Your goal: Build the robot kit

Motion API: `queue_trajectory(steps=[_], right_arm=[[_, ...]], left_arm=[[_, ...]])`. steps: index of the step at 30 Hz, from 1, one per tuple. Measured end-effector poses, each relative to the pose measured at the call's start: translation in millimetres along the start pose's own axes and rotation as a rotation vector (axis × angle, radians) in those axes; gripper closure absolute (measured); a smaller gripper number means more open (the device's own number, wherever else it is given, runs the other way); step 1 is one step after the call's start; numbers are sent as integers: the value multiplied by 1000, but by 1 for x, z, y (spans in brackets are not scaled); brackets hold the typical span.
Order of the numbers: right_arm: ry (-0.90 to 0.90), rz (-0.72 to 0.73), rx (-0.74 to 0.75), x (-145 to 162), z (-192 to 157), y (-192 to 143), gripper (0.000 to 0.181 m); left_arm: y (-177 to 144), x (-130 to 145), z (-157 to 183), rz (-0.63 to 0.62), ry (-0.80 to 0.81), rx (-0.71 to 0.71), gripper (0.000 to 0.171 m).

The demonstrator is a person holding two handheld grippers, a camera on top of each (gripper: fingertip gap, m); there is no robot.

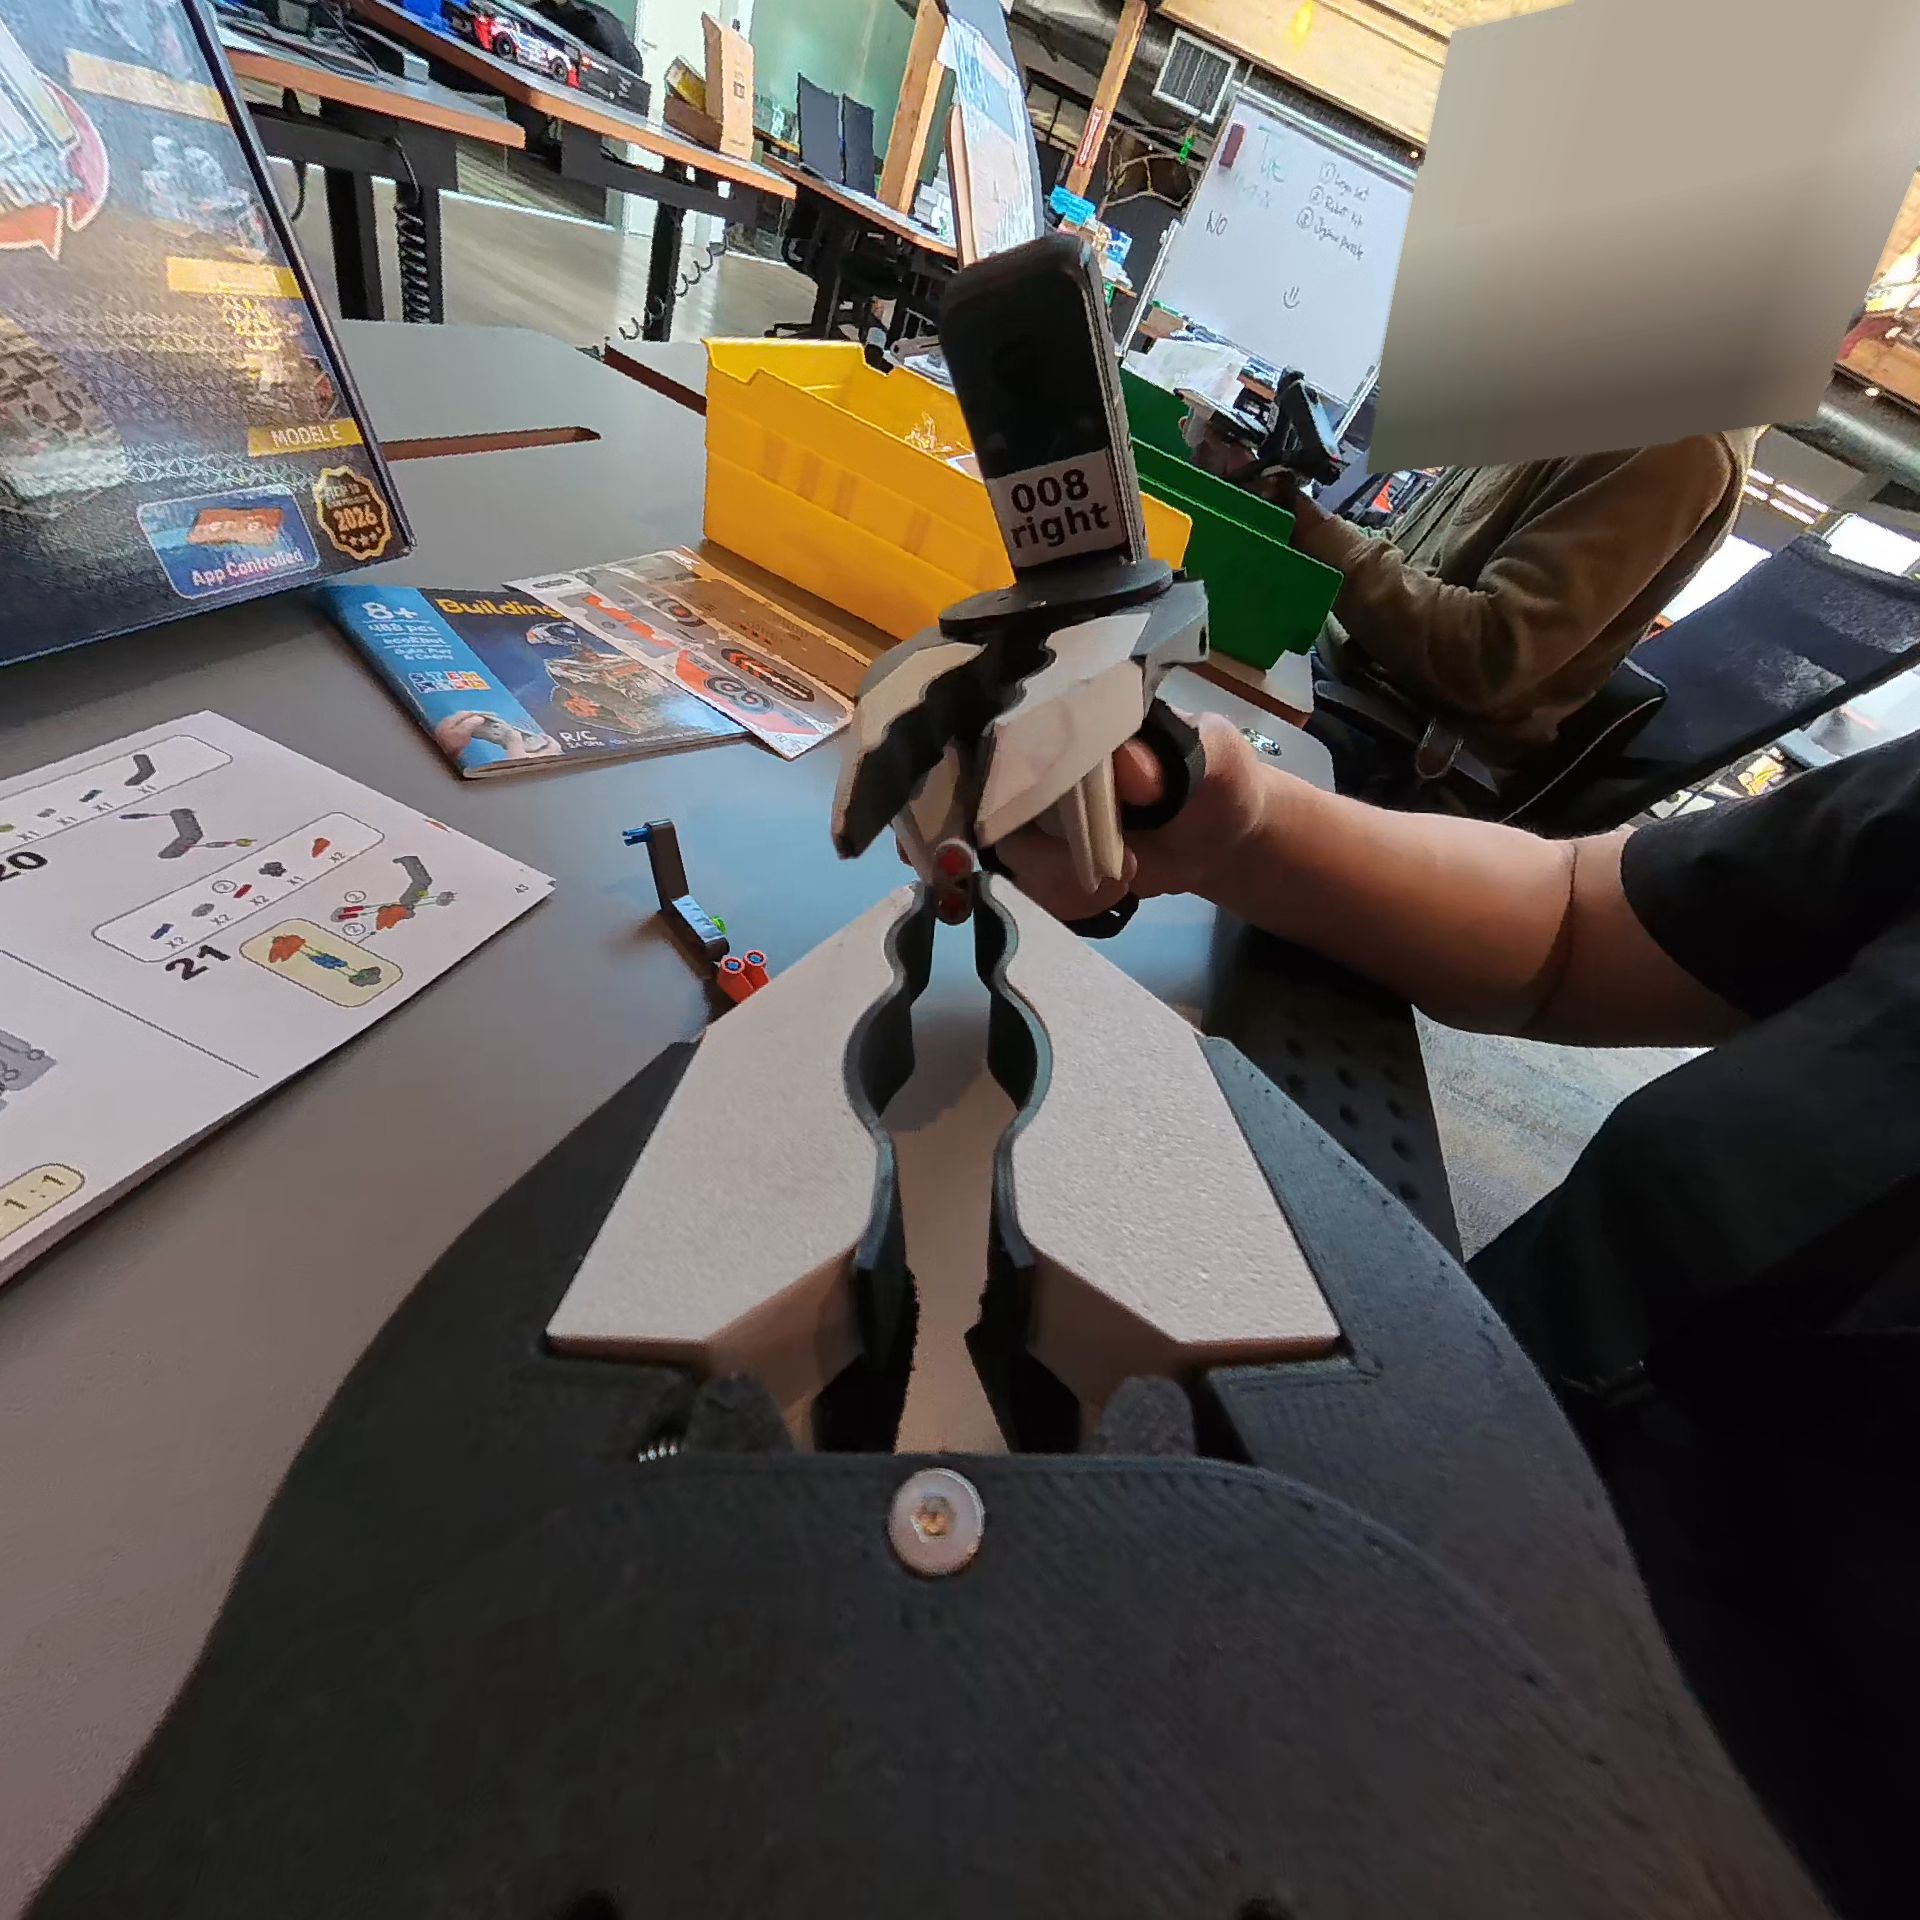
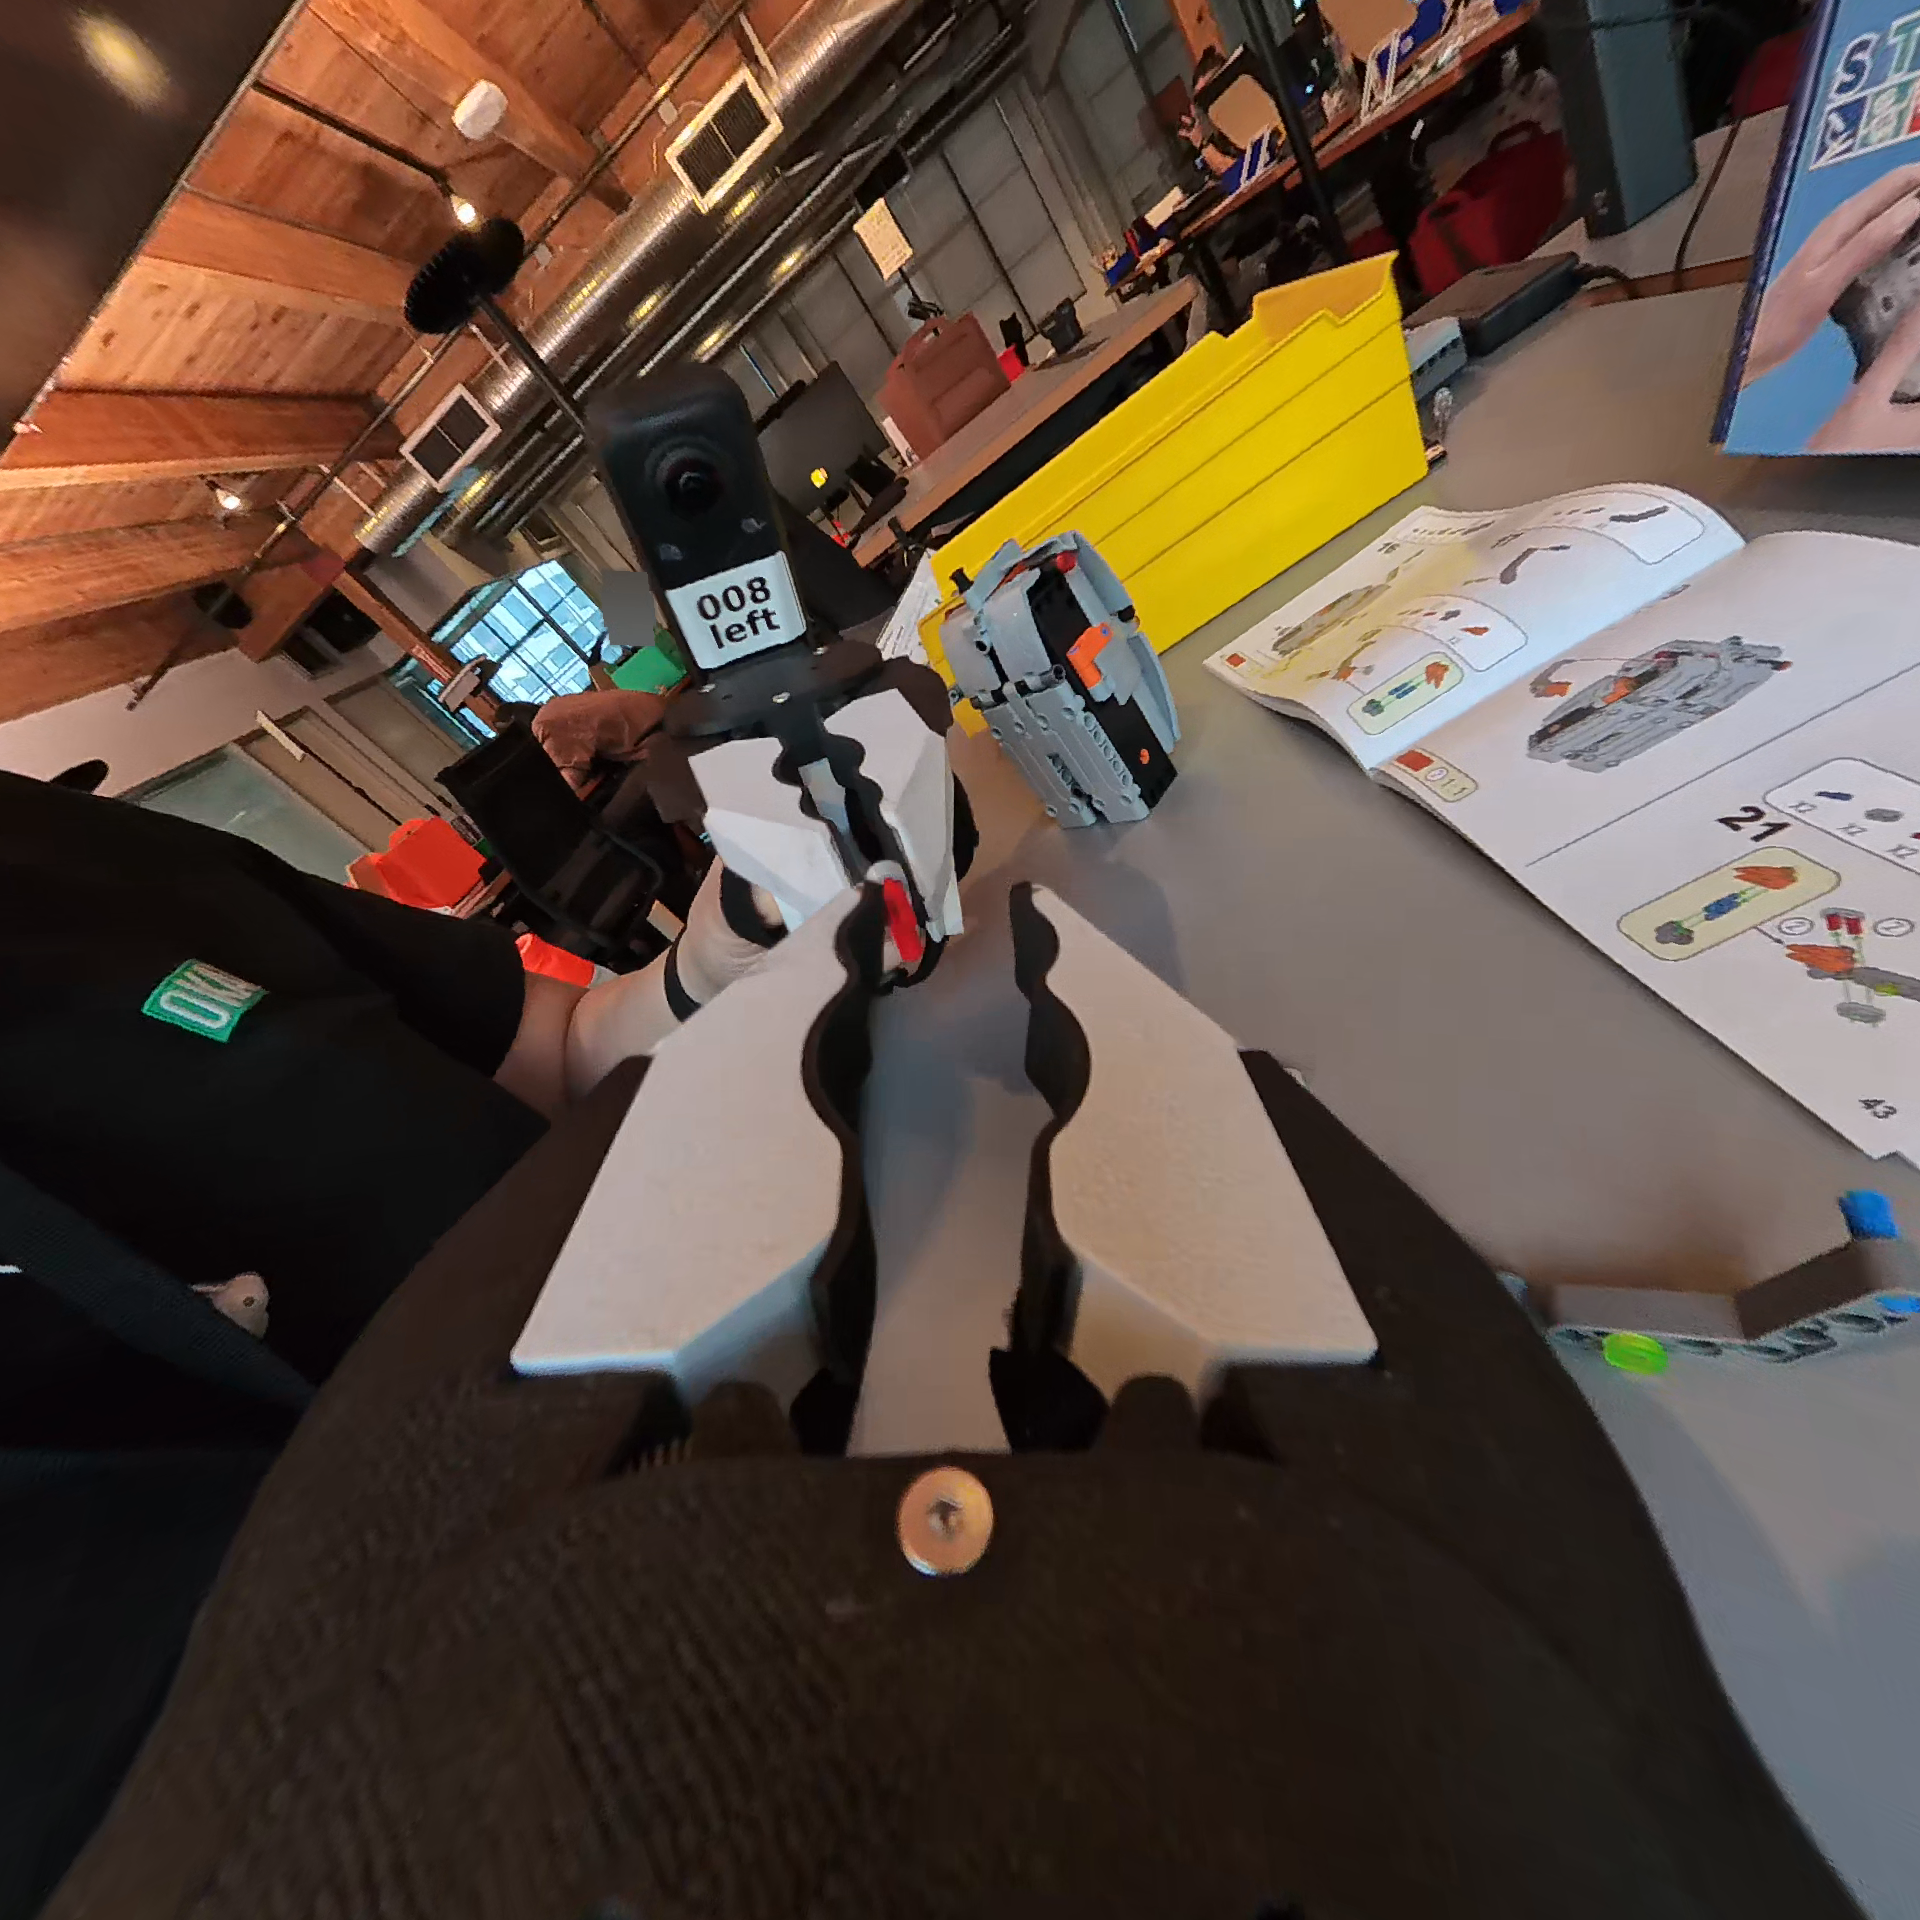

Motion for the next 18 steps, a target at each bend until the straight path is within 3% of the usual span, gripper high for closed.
queue_trajectory(steps=[7, 14, 18], right_arm=[[48, 81, -13, -15, 2, -13, 160], [24, 7, 8, -2, 3, -2, 157], [40, 44, 38, -9, 10, -11, 162]], left_arm=[[-2, -1, -3, 11, -19, -7, 166], [0, 0, 0, 2, 1, 5, 166], [-1, -3, 0, 19, 9, -1, 166]])
Point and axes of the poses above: each gripper's, where its closed fingertips meet, y out along the fingers, x out of its underside, z = x × y across the jaws, the point moved 1 cm from there along -y, back along the fingers, and after that the axes turned 9 degrees about y, right-handed, at the moved point
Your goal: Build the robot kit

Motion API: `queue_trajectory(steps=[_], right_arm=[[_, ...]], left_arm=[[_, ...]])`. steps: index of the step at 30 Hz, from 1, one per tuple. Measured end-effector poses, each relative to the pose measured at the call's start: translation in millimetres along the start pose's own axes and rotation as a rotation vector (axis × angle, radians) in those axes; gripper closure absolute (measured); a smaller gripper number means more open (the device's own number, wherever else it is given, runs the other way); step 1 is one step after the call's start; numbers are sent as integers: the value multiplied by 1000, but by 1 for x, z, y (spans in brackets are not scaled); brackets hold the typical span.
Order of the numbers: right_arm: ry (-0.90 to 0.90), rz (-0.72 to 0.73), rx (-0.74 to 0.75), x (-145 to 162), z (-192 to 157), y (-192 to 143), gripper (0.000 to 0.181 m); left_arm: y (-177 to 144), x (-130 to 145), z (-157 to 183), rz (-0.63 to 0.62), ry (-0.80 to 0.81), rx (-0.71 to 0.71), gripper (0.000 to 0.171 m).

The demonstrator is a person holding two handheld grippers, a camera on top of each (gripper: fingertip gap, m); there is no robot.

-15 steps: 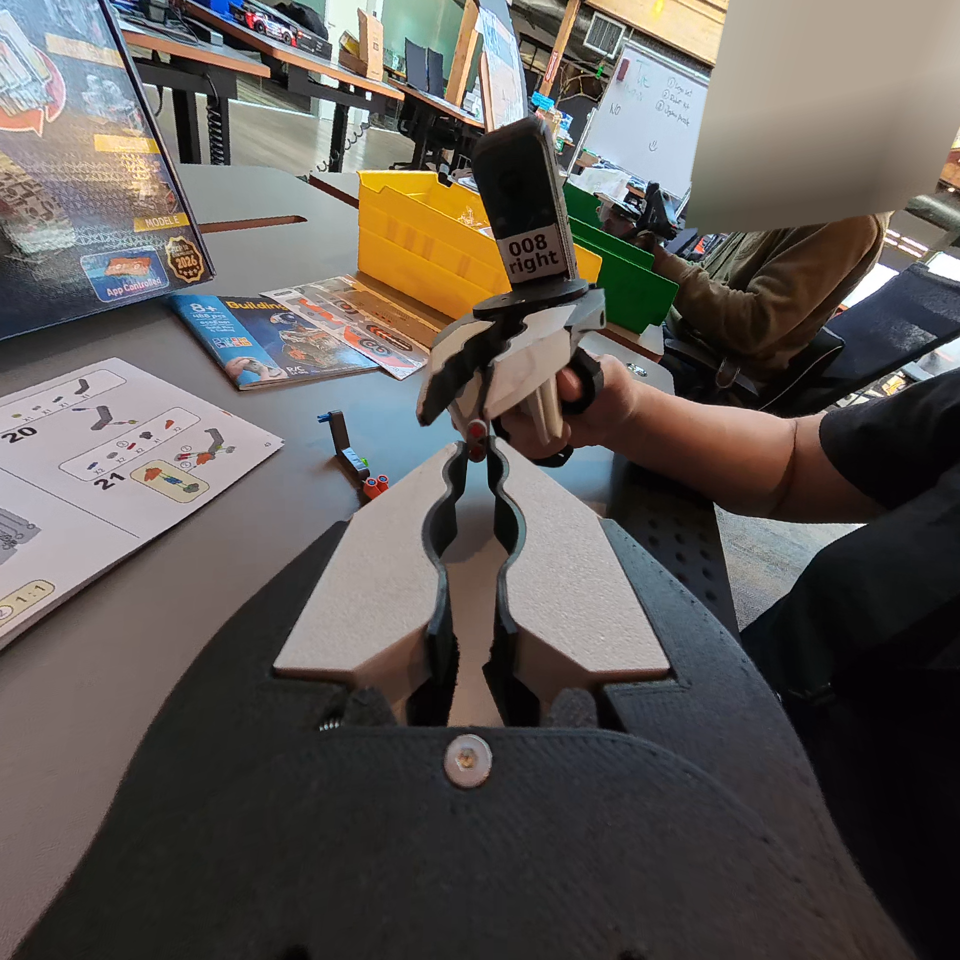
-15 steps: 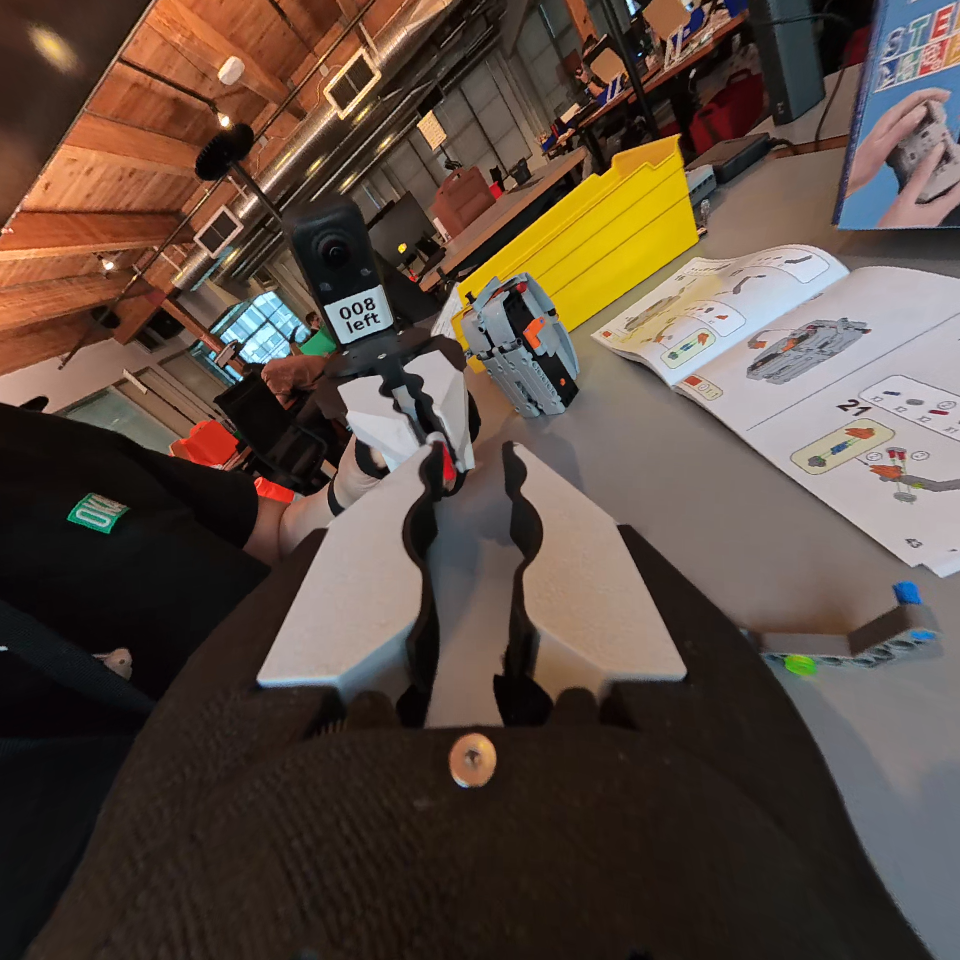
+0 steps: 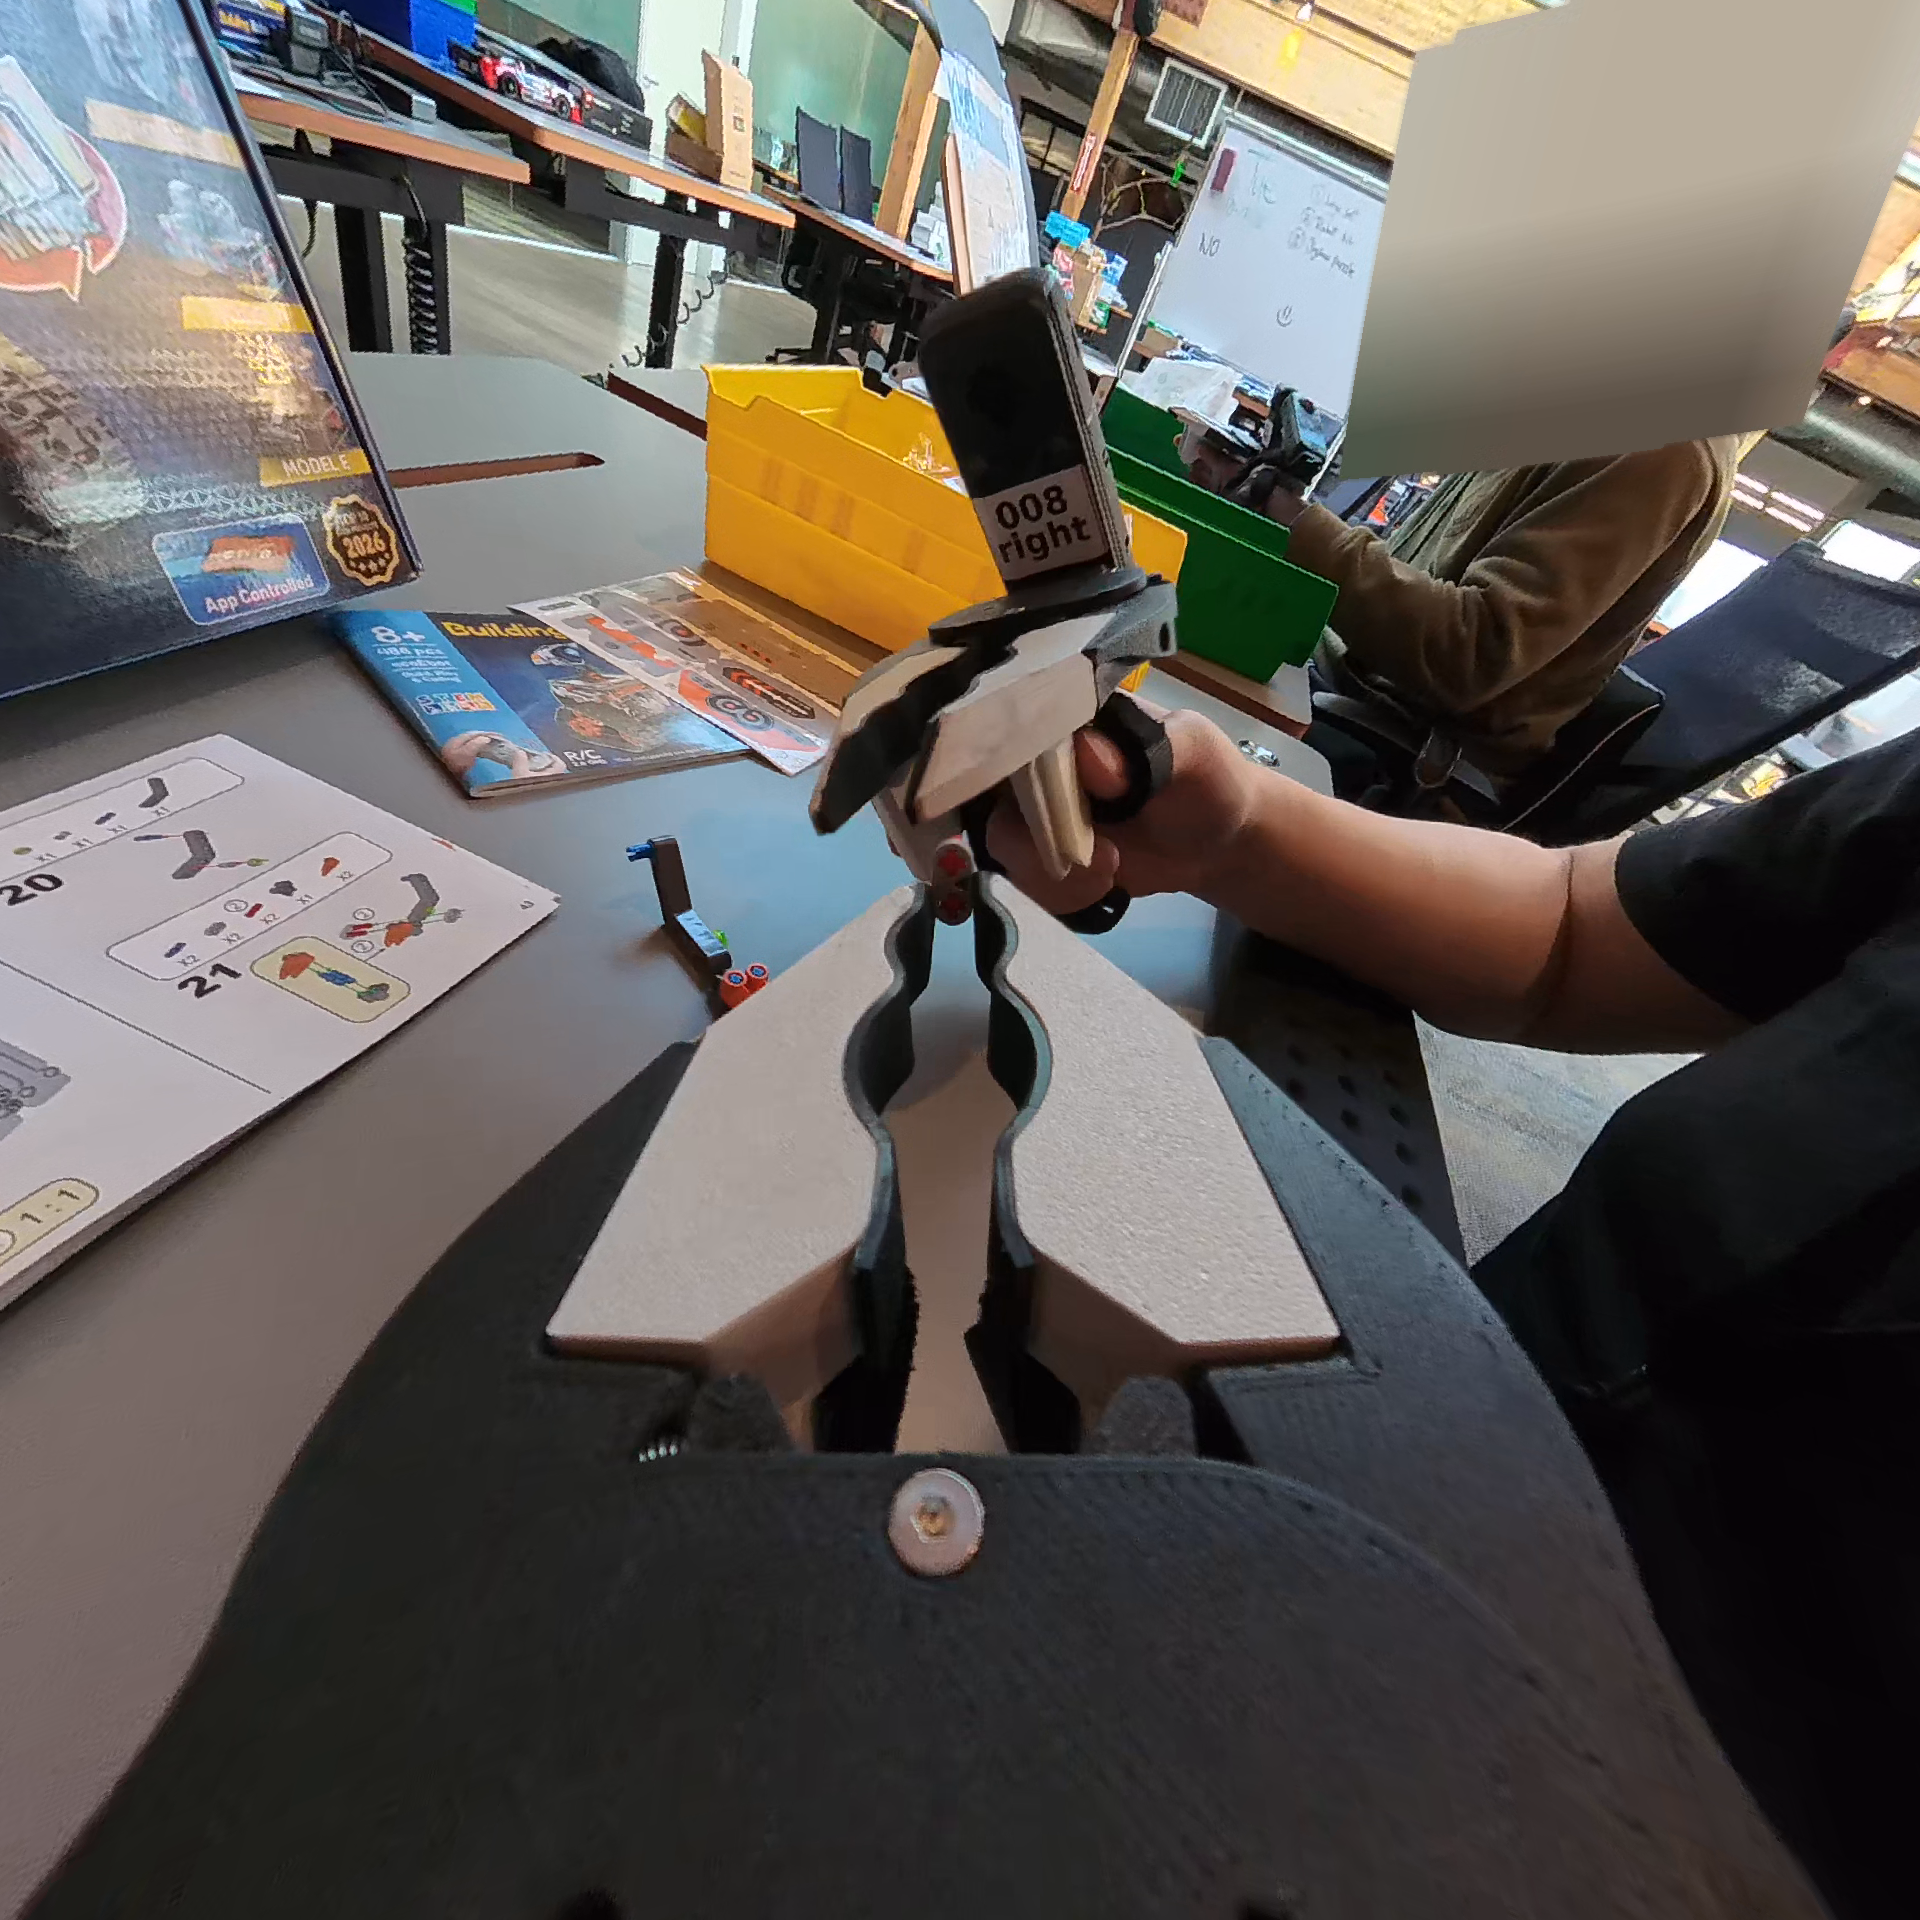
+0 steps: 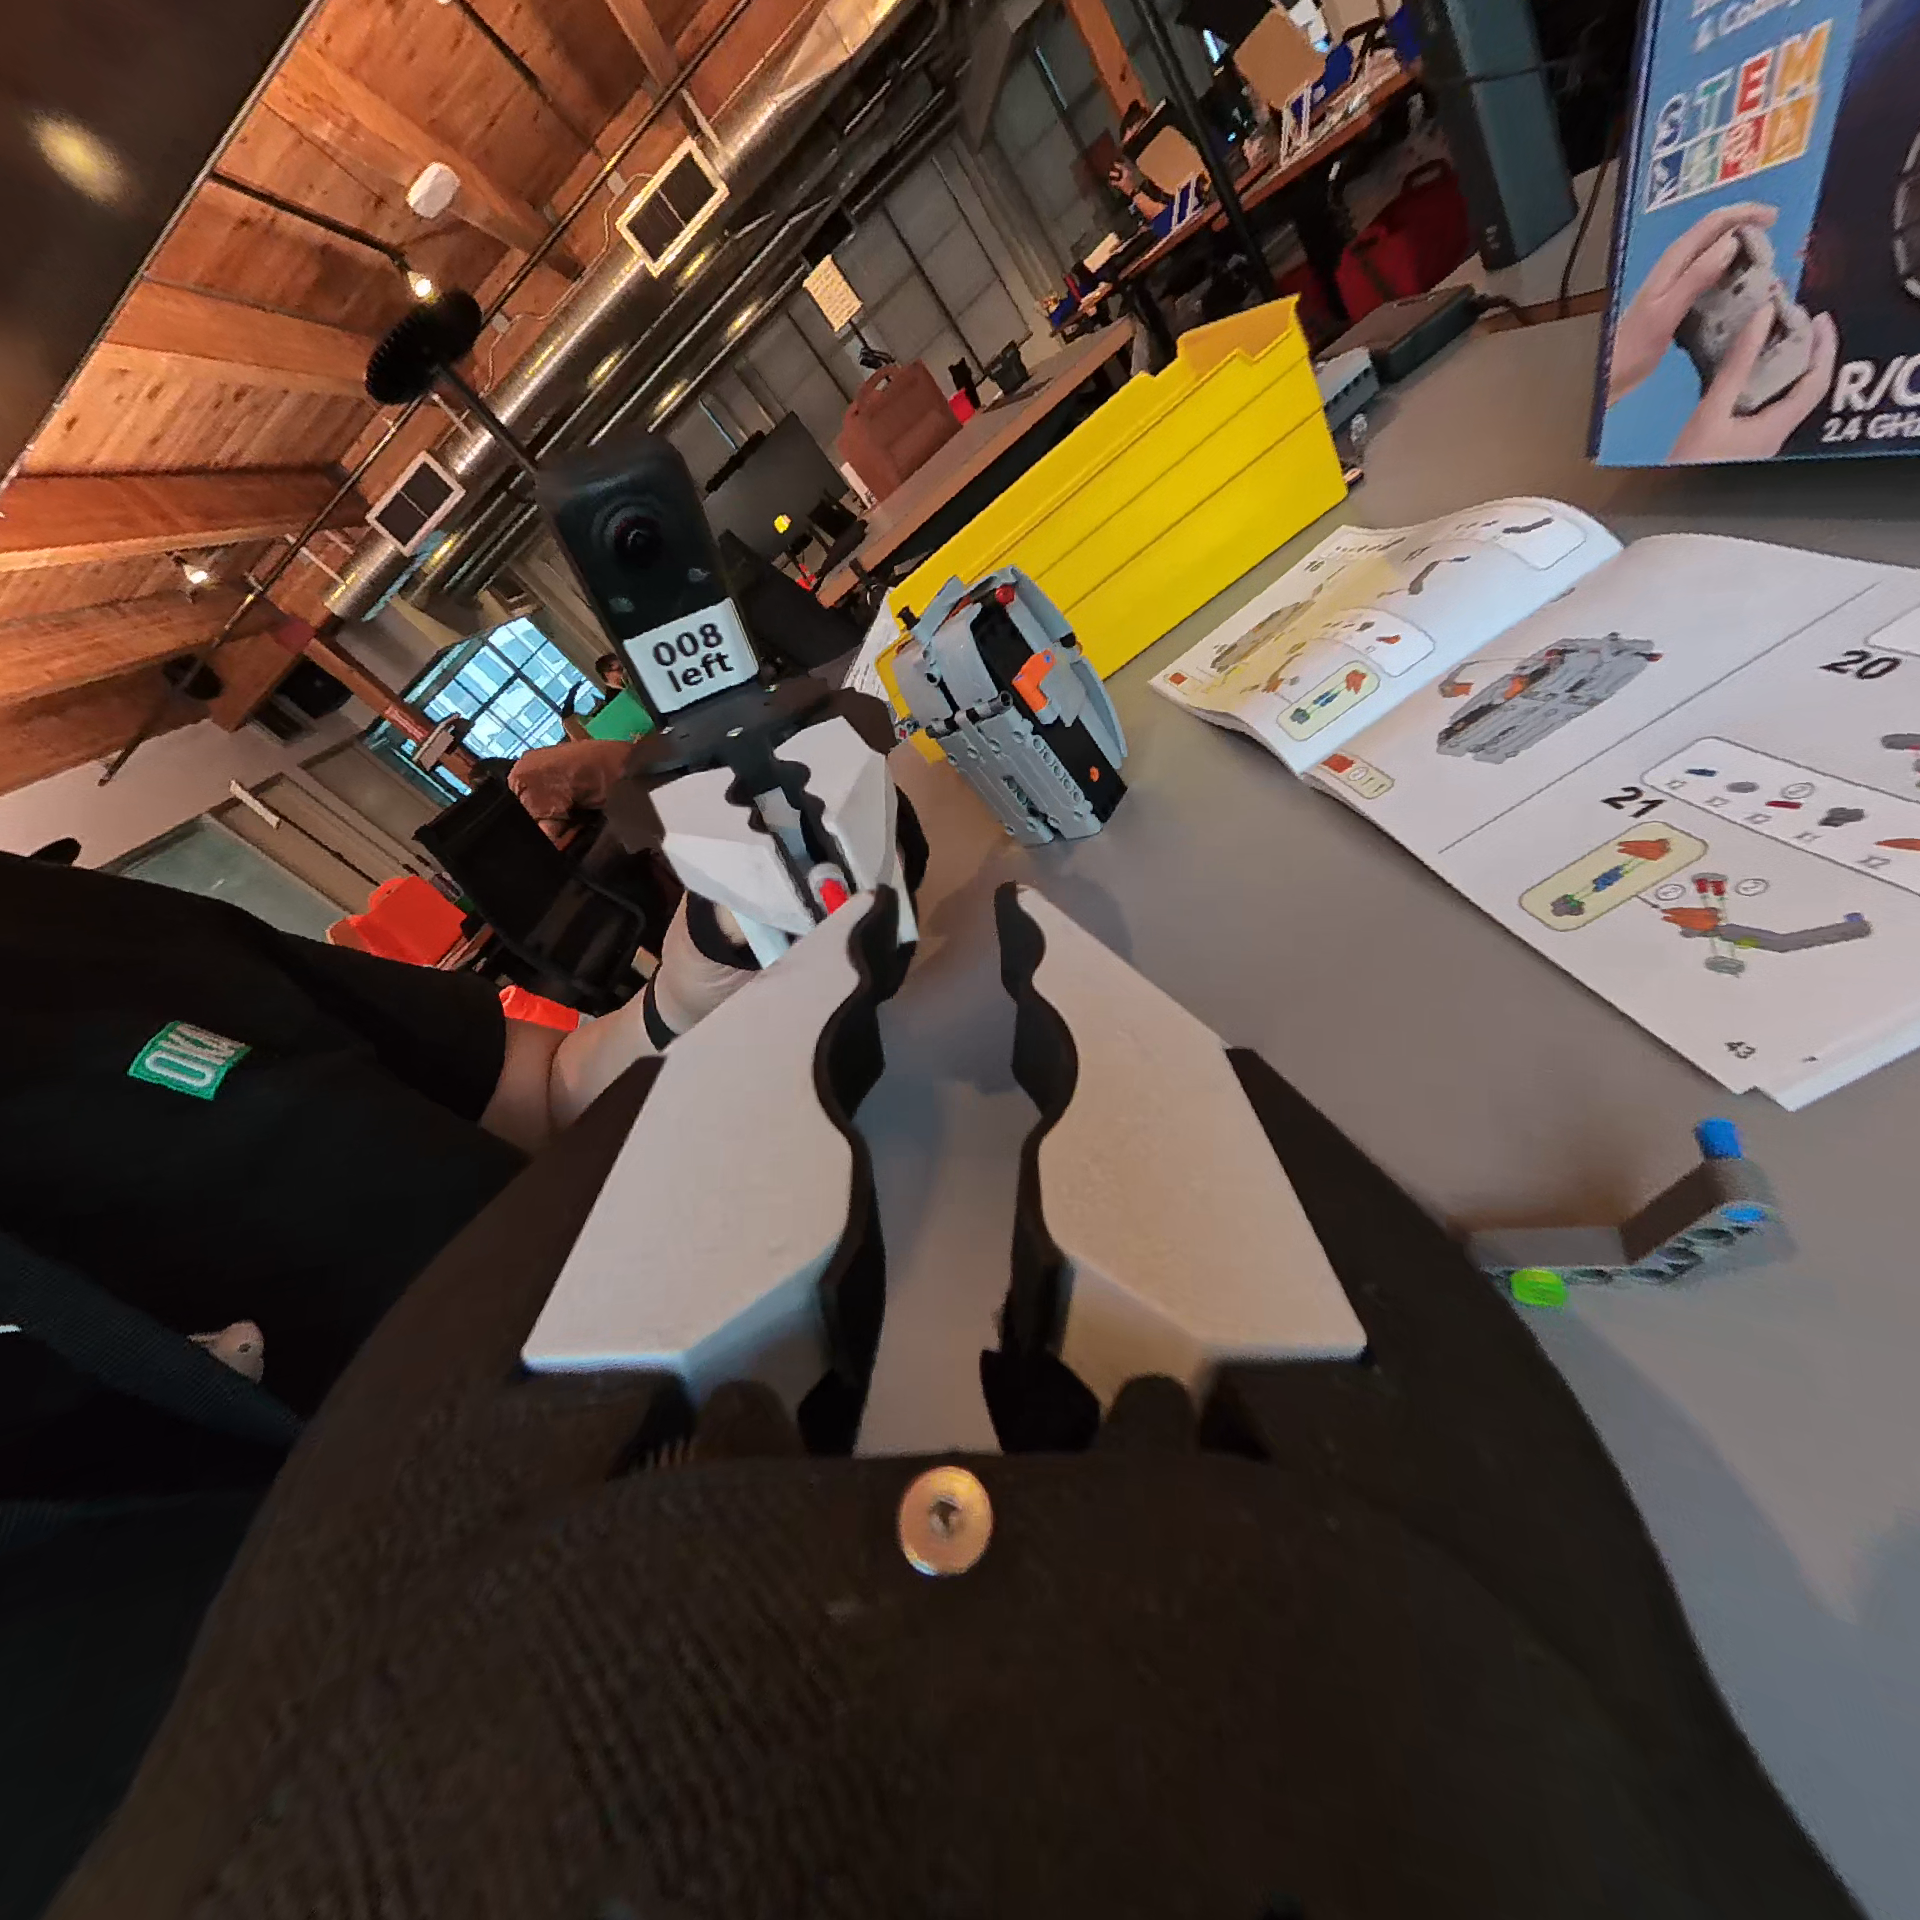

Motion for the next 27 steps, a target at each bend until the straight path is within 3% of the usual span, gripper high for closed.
queue_trajectory(steps=[3, 6, 10, 13, 18, 23, 27], right_arm=[[-78, 12, -40, -4, -11, -3, 162], [-325, -2, -72, 0, -34, -2, 160], [-809, -21, 103, 7, -41, -2, 154], [-1023, -12, 204, 9, -40, 0, 137], [-1049, -100, 156, 29, -40, 10, 134], [-1143, -118, 163, 32, -45, 8, 154], [-1105, -109, 207, 27, -38, 8, 147]], left_arm=[[-1, 0, -2, 8, -24, 6, 166], [-1, -1, 0, 22, -69, 42, 166], [-2, -5, 3, 62, -132, 100, 166], [-4, -9, 5, 92, -169, 136, 166], [-5, -11, 6, 119, -227, 182, 166], [-8, -12, 1, 140, -256, 174, 166], [-7, -11, 2, 132, -261, 185, 166]])
Point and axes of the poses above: each gripper's, where its closed fingertips meet, y out along the fingers, x out of its underside, z = x × y across the jaws, the point moved 1 cm from there along -y, back along the fingers, and after that the axes turned 9 degrees about y, right-handed, at the moved point
